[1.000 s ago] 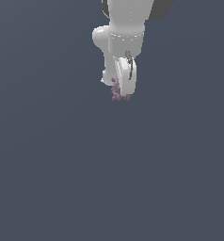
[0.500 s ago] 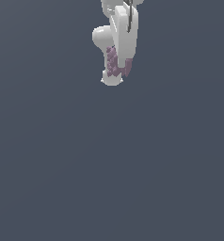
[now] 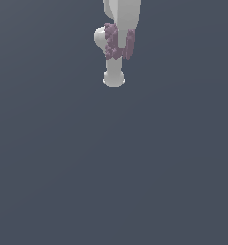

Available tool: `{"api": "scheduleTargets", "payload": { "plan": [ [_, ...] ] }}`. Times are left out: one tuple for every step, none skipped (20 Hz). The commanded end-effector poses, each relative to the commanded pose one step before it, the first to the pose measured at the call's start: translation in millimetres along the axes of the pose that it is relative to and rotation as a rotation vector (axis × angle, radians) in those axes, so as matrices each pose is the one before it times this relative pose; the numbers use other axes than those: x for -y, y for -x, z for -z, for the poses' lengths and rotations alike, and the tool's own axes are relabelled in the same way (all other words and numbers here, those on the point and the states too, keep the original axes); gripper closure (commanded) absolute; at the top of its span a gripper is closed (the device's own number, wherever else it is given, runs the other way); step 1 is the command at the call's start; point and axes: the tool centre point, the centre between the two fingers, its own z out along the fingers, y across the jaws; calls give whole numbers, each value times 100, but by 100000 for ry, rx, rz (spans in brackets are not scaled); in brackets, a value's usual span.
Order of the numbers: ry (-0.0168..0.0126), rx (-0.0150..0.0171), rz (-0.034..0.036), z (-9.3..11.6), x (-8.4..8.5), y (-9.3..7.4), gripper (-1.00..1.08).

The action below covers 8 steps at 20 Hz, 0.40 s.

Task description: Pick up the object and move it to a goal position.

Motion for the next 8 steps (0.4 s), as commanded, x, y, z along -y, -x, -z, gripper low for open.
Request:
{"api": "scheduleTargets", "payload": {
  "plan": [
    [67, -6, 30, 710, 66, -98, 108],
    [0, 0, 0, 185, 24, -28, 108],
    [0, 0, 0, 146, 22, -22, 108],
    [0, 0, 0, 109, 21, -16, 108],
    [0, 0, 0, 71, 20, -10, 108],
    [0, 0, 0, 35, 18, -4, 108],
    [0, 0, 0, 0, 16, 2, 108],
    [0, 0, 0, -10, 7, 2, 108]
  ]
}}
